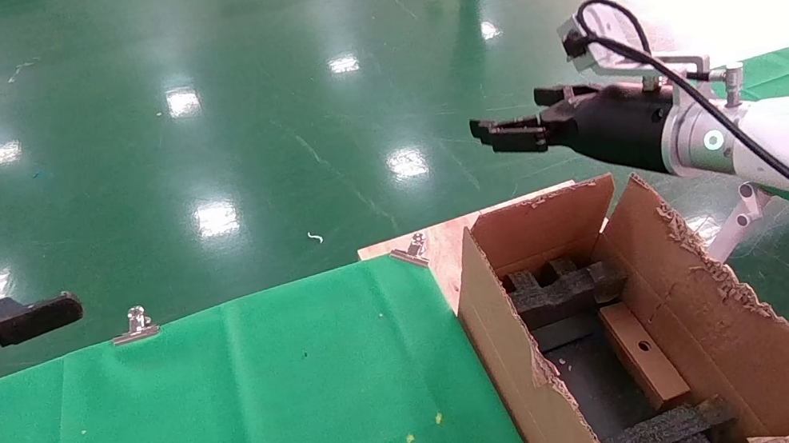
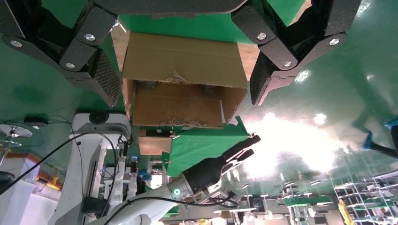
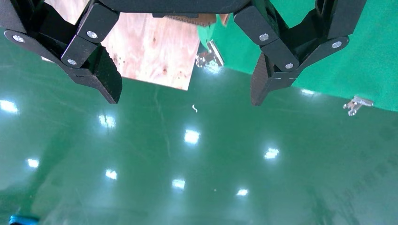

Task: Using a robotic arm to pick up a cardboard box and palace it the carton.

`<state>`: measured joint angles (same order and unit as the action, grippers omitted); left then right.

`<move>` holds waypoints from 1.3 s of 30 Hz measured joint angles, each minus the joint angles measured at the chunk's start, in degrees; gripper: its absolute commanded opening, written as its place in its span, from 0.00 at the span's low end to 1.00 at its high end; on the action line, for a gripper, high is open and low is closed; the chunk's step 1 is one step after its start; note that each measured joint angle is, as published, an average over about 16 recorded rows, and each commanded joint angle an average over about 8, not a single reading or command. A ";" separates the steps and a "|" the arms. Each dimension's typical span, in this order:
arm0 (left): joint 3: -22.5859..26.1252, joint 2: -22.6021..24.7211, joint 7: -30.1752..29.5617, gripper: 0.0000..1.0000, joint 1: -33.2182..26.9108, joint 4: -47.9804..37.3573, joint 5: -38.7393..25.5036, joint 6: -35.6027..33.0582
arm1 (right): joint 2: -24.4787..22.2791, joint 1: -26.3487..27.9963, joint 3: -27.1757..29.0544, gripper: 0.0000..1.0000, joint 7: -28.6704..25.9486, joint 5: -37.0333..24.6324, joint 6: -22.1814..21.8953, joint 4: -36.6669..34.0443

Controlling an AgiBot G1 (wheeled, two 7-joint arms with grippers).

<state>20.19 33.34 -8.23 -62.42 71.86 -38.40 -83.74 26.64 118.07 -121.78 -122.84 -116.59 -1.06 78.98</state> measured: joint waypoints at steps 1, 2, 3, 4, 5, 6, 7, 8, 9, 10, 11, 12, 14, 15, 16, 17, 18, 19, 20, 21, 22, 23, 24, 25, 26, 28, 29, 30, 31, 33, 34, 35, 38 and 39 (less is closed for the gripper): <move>0.00 0.00 0.00 1.00 0.00 0.00 0.00 0.00 | -0.03 0.12 -0.14 1.00 0.13 0.19 -0.52 0.00; 0.00 0.00 0.00 1.00 0.00 0.00 0.00 0.00 | -0.06 0.18 -0.20 1.00 0.26 0.35 -0.91 0.01; 0.00 0.00 0.00 1.00 0.00 0.00 0.00 0.00 | -0.08 0.14 -0.10 1.00 0.48 0.53 -1.03 0.00; 0.00 0.00 0.00 1.00 0.00 0.00 0.00 0.01 | -0.07 0.01 0.17 1.00 0.83 0.80 -0.94 -0.01; 0.00 0.00 0.00 1.00 0.00 -0.01 0.01 0.01 | -0.07 -0.17 0.52 1.00 1.28 1.13 -0.82 -0.03; 0.00 0.00 0.00 1.00 0.00 -0.01 0.01 0.01 | -0.04 -0.45 1.01 1.00 1.84 1.49 -0.47 -0.06; 0.00 0.00 0.00 1.00 0.00 -0.01 0.01 0.01 | 0.02 -0.82 1.67 1.00 2.53 1.93 0.11 -0.09; 0.00 0.00 0.00 1.00 0.00 -0.01 0.01 0.01 | 0.09 -1.25 2.46 1.00 3.33 2.44 0.87 -0.13; 0.00 0.00 0.00 1.00 0.00 -0.01 0.01 0.01 | 0.16 -1.75 3.35 1.00 4.24 3.02 1.71 -0.18; 0.00 0.00 0.00 1.00 0.00 -0.01 0.01 0.01 | 0.26 -2.31 4.37 1.00 5.28 3.69 2.65 -0.23; 0.00 0.00 0.00 1.00 0.00 -0.01 0.01 0.01 | 0.35 -2.92 5.49 1.00 6.43 4.43 3.65 -0.28; 0.00 0.00 0.00 1.00 0.00 -0.01 0.01 0.01 | 0.46 -3.58 6.72 1.00 7.70 5.26 4.73 -0.34; 0.00 0.00 0.00 1.00 0.00 -0.01 0.01 0.00 | 0.69 -5.08 9.50 1.00 10.59 7.15 7.12 -0.48; 0.00 0.00 0.00 1.00 0.00 -0.01 0.01 0.01 | 0.80 -5.86 10.98 1.00 12.20 8.26 8.25 -0.56; 0.00 0.00 0.00 1.00 0.00 -0.01 0.01 0.01 | 0.93 -6.72 12.60 1.00 13.91 9.40 9.60 -0.64; 0.00 0.00 0.01 1.00 0.00 -0.01 0.01 0.01 | 1.06 -7.63 14.30 1.00 15.70 10.59 11.00 -0.73; 0.00 0.00 0.01 1.00 0.00 -0.01 0.01 0.01 | 1.20 -8.57 16.06 1.00 17.55 11.82 12.46 -0.82; 0.00 0.00 0.01 1.00 0.00 -0.01 0.01 0.01 | 1.35 -9.53 17.85 1.00 19.44 13.08 13.95 -0.91; 0.00 0.00 0.01 1.00 0.00 -0.01 0.01 0.01 | 1.49 -10.47 19.61 1.00 21.30 14.32 15.41 -1.00; 0.00 0.00 0.01 1.00 0.00 -0.01 0.01 0.01 | 1.63 -11.41 21.37 1.00 23.15 15.55 16.86 -1.09; 0.00 0.00 0.01 1.00 0.00 -0.01 0.01 0.01 | 1.77 -12.37 23.17 1.00 25.04 16.81 18.35 -1.18; 0.00 0.00 0.01 1.00 0.00 -0.01 0.01 0.01 | 1.91 -13.31 24.92 1.00 26.90 18.04 19.81 -1.27; 0.00 0.00 0.01 1.00 0.00 -0.01 0.01 0.01 | 2.05 -14.25 26.68 1.00 28.75 19.27 21.26 -1.36; 0.00 0.00 0.01 1.00 0.00 -0.01 0.01 0.01 | 2.20 -15.20 28.47 1.00 30.64 20.53 22.75 -1.45; 0.01 0.00 0.01 1.00 0.00 -0.01 0.01 0.01 | 2.34 -16.14 30.23 1.00 32.49 21.76 24.20 -1.54; 0.01 0.00 0.01 1.00 0.00 -0.01 0.01 0.01 | 2.62 -18.04 33.77 1.00 36.22 24.25 27.13 -1.72; 0.01 0.00 0.01 1.00 0.00 -0.01 0.01 0.01 | 2.76 -18.98 35.53 1.00 38.08 25.48 28.59 -1.81; 0.01 0.00 0.01 1.00 0.00 -0.01 0.01 0.01 | 2.90 -19.92 37.29 1.00 39.93 26.72 30.05 -1.90; 0.01 0.00 0.01 1.00 0.00 -0.01 0.01 0.01 | 3.05 -20.88 39.09 1.00 41.82 27.97 31.54 -1.99; 0.01 -0.01 0.01 1.00 0.00 -0.01 0.01 0.01 | 3.33 -22.76 42.62 1.00 45.54 30.45 34.46 -2.17; 0.01 -0.01 0.01 1.00 0.00 -0.01 0.01 0.01 | 3.47 -23.72 44.41 1.00 47.43 31.70 35.94 -2.26; 0.01 -0.01 0.01 1.00 0.00 -0.01 0.01 0.01 | 3.61 -24.66 46.16 1.00 49.28 32.93 37.40 -2.35; 0.01 -0.01 0.01 1.00 0.00 -0.01 0.02 0.01 | 4.04 -27.49 51.47 1.00 54.88 36.66 41.79 -2.63; 0.01 -0.01 0.01 1.00 0.00 -0.01 0.02 0.01 | 4.18 -28.44 53.24 1.00 56.74 37.90 43.25 -2.72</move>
<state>20.20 33.34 -8.22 -62.42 71.85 -38.38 -83.73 30.82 89.63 -68.54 -66.11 -78.69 42.19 76.26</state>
